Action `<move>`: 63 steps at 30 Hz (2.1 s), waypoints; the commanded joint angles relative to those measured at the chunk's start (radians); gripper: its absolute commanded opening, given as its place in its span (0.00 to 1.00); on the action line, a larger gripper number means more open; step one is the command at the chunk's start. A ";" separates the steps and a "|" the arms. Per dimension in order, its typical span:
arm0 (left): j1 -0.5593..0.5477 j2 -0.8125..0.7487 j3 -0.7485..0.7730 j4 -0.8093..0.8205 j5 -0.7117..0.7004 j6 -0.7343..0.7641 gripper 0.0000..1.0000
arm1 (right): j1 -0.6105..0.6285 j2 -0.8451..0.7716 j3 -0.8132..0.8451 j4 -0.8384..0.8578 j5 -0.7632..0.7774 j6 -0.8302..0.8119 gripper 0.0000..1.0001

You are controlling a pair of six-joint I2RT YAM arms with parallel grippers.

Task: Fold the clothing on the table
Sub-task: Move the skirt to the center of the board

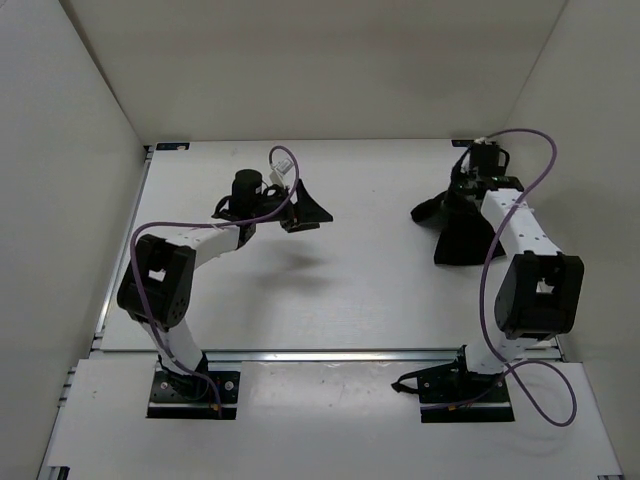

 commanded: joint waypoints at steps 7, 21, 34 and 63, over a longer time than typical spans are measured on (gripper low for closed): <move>-0.028 0.084 -0.073 0.396 -0.177 -0.324 0.99 | 0.247 -0.038 0.070 0.117 -0.269 -0.064 0.00; -0.064 0.194 -0.119 0.405 -0.316 -0.505 0.98 | 0.365 -0.145 -0.037 0.210 -0.501 -0.067 0.00; -0.112 0.319 -0.127 0.712 -0.281 -0.780 0.98 | 0.393 -0.167 -0.069 0.227 -0.528 -0.104 0.00; 0.049 0.081 0.054 -0.014 -0.275 -0.234 0.00 | 0.319 -0.260 -0.307 0.284 -0.448 -0.107 0.57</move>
